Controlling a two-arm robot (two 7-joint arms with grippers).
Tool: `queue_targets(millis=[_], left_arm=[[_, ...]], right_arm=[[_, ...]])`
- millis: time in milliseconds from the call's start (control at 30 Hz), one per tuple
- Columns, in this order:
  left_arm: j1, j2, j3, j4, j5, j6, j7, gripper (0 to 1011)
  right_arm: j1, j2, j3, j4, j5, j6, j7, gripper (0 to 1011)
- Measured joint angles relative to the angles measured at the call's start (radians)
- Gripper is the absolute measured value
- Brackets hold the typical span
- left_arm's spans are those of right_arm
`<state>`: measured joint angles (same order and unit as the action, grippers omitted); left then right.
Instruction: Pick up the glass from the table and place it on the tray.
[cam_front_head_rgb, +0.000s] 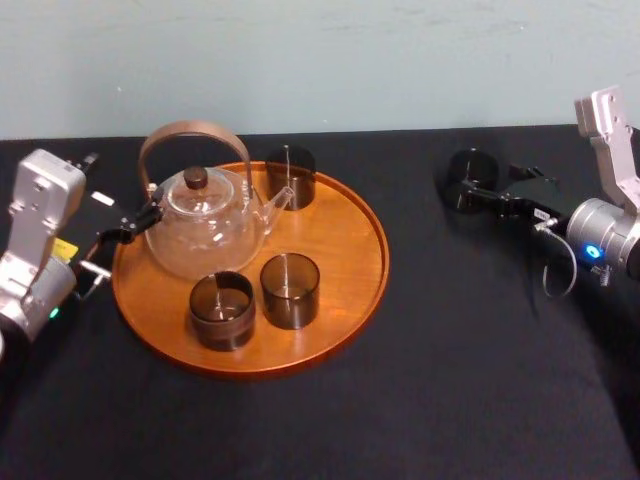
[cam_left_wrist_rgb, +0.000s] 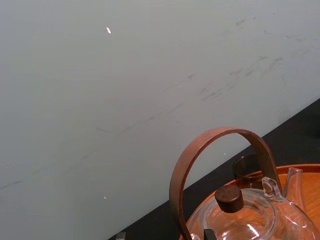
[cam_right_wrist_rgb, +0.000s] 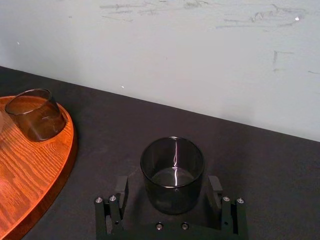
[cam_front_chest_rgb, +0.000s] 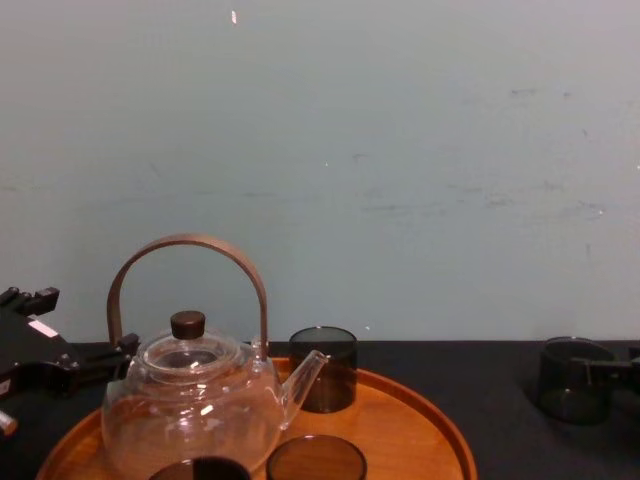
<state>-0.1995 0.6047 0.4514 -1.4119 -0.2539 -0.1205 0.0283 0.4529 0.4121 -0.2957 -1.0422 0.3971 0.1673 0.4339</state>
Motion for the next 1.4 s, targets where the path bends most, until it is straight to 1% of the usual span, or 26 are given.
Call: queue_targets(millis=[467,700,833,1100,1400], left_arm=[[0.0,0.0,0.0,0.0,0.0,0.0,0.0,1010],[0.0,0.0,0.0,0.0,0.0,0.0,0.0,1010],[0.0,0.0,0.0,0.0,0.0,0.0,0.0,1009],[0.0,0.0,0.0,0.0,0.0,0.0,0.0,1010],[0.0,0.0,0.0,0.0,0.0,0.0,0.0,1010]], right_arm=[[0.018,-0.016,-0.001,0.019,-0.011,0.006,0.001,1002],[0.046,-0.029,-0.004,0.054,-0.02,0.007,0.003,1002],[0.064,-0.037,-0.005,0.079,-0.025,0.005,0.004,1003],[0.116,-0.059,-0.009,0.168,-0.043,-0.014,0.013,1003],[0.149,-0.075,-0.008,0.227,-0.06,-0.024,0.017,1002]])
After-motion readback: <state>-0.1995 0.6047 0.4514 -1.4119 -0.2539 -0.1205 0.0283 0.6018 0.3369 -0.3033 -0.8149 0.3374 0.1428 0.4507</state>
